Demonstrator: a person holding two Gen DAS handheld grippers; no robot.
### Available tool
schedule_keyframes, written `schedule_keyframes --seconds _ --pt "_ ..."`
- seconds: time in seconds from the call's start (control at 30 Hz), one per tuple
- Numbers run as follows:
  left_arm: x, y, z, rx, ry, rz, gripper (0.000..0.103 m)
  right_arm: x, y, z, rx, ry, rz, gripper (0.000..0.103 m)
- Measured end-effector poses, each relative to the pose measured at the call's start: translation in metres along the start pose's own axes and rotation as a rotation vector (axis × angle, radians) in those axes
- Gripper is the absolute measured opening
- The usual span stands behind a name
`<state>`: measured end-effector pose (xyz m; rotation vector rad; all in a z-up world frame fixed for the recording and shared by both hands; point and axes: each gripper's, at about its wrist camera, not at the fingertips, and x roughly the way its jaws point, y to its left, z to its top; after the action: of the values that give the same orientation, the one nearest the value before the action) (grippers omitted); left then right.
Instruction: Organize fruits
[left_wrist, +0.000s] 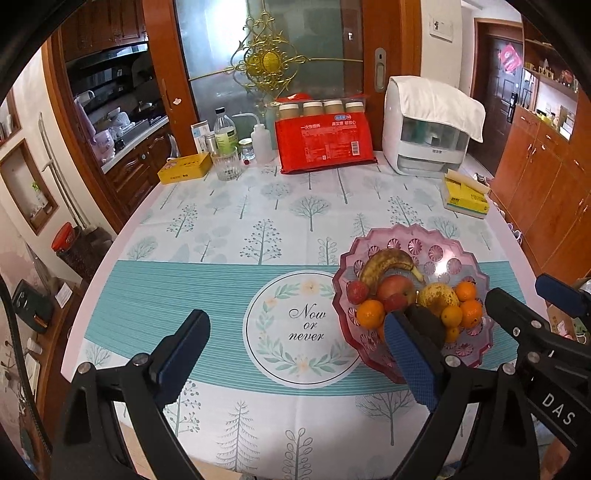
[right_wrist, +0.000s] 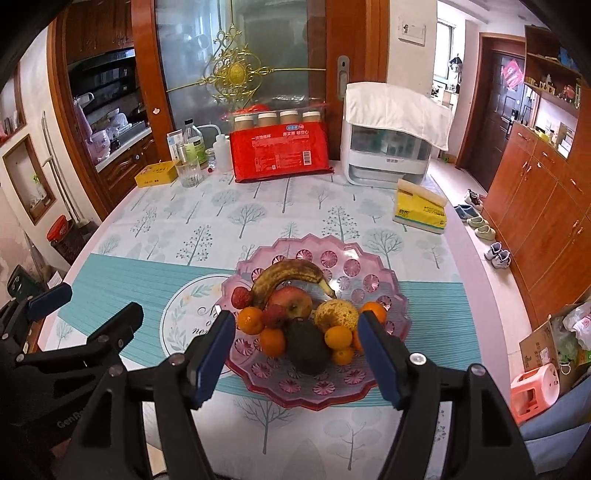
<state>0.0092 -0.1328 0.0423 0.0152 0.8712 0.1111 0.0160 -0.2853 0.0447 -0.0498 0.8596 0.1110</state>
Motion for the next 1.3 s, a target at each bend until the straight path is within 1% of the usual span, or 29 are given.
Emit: schedule_keyframes --seconds 0.87,1.07,1.3 --pt "0.001 -0.004 0.002 0.003 0.005 -0.010 0.095 -0.007 0.000 0.006 0.028 -0.048 -0.026 0.070" --pt "-0.001 -0.012 -0.005 0.031 0.000 -0.025 0.095 -0.009 0.001 0.004 0.025 -0.055 -0.025 0.070" --pt "-0.005 -0.010 -0.008 0.017 0.006 -0.029 0.095 -0.011 0.001 0.003 0.029 -0.054 -0.025 0.070"
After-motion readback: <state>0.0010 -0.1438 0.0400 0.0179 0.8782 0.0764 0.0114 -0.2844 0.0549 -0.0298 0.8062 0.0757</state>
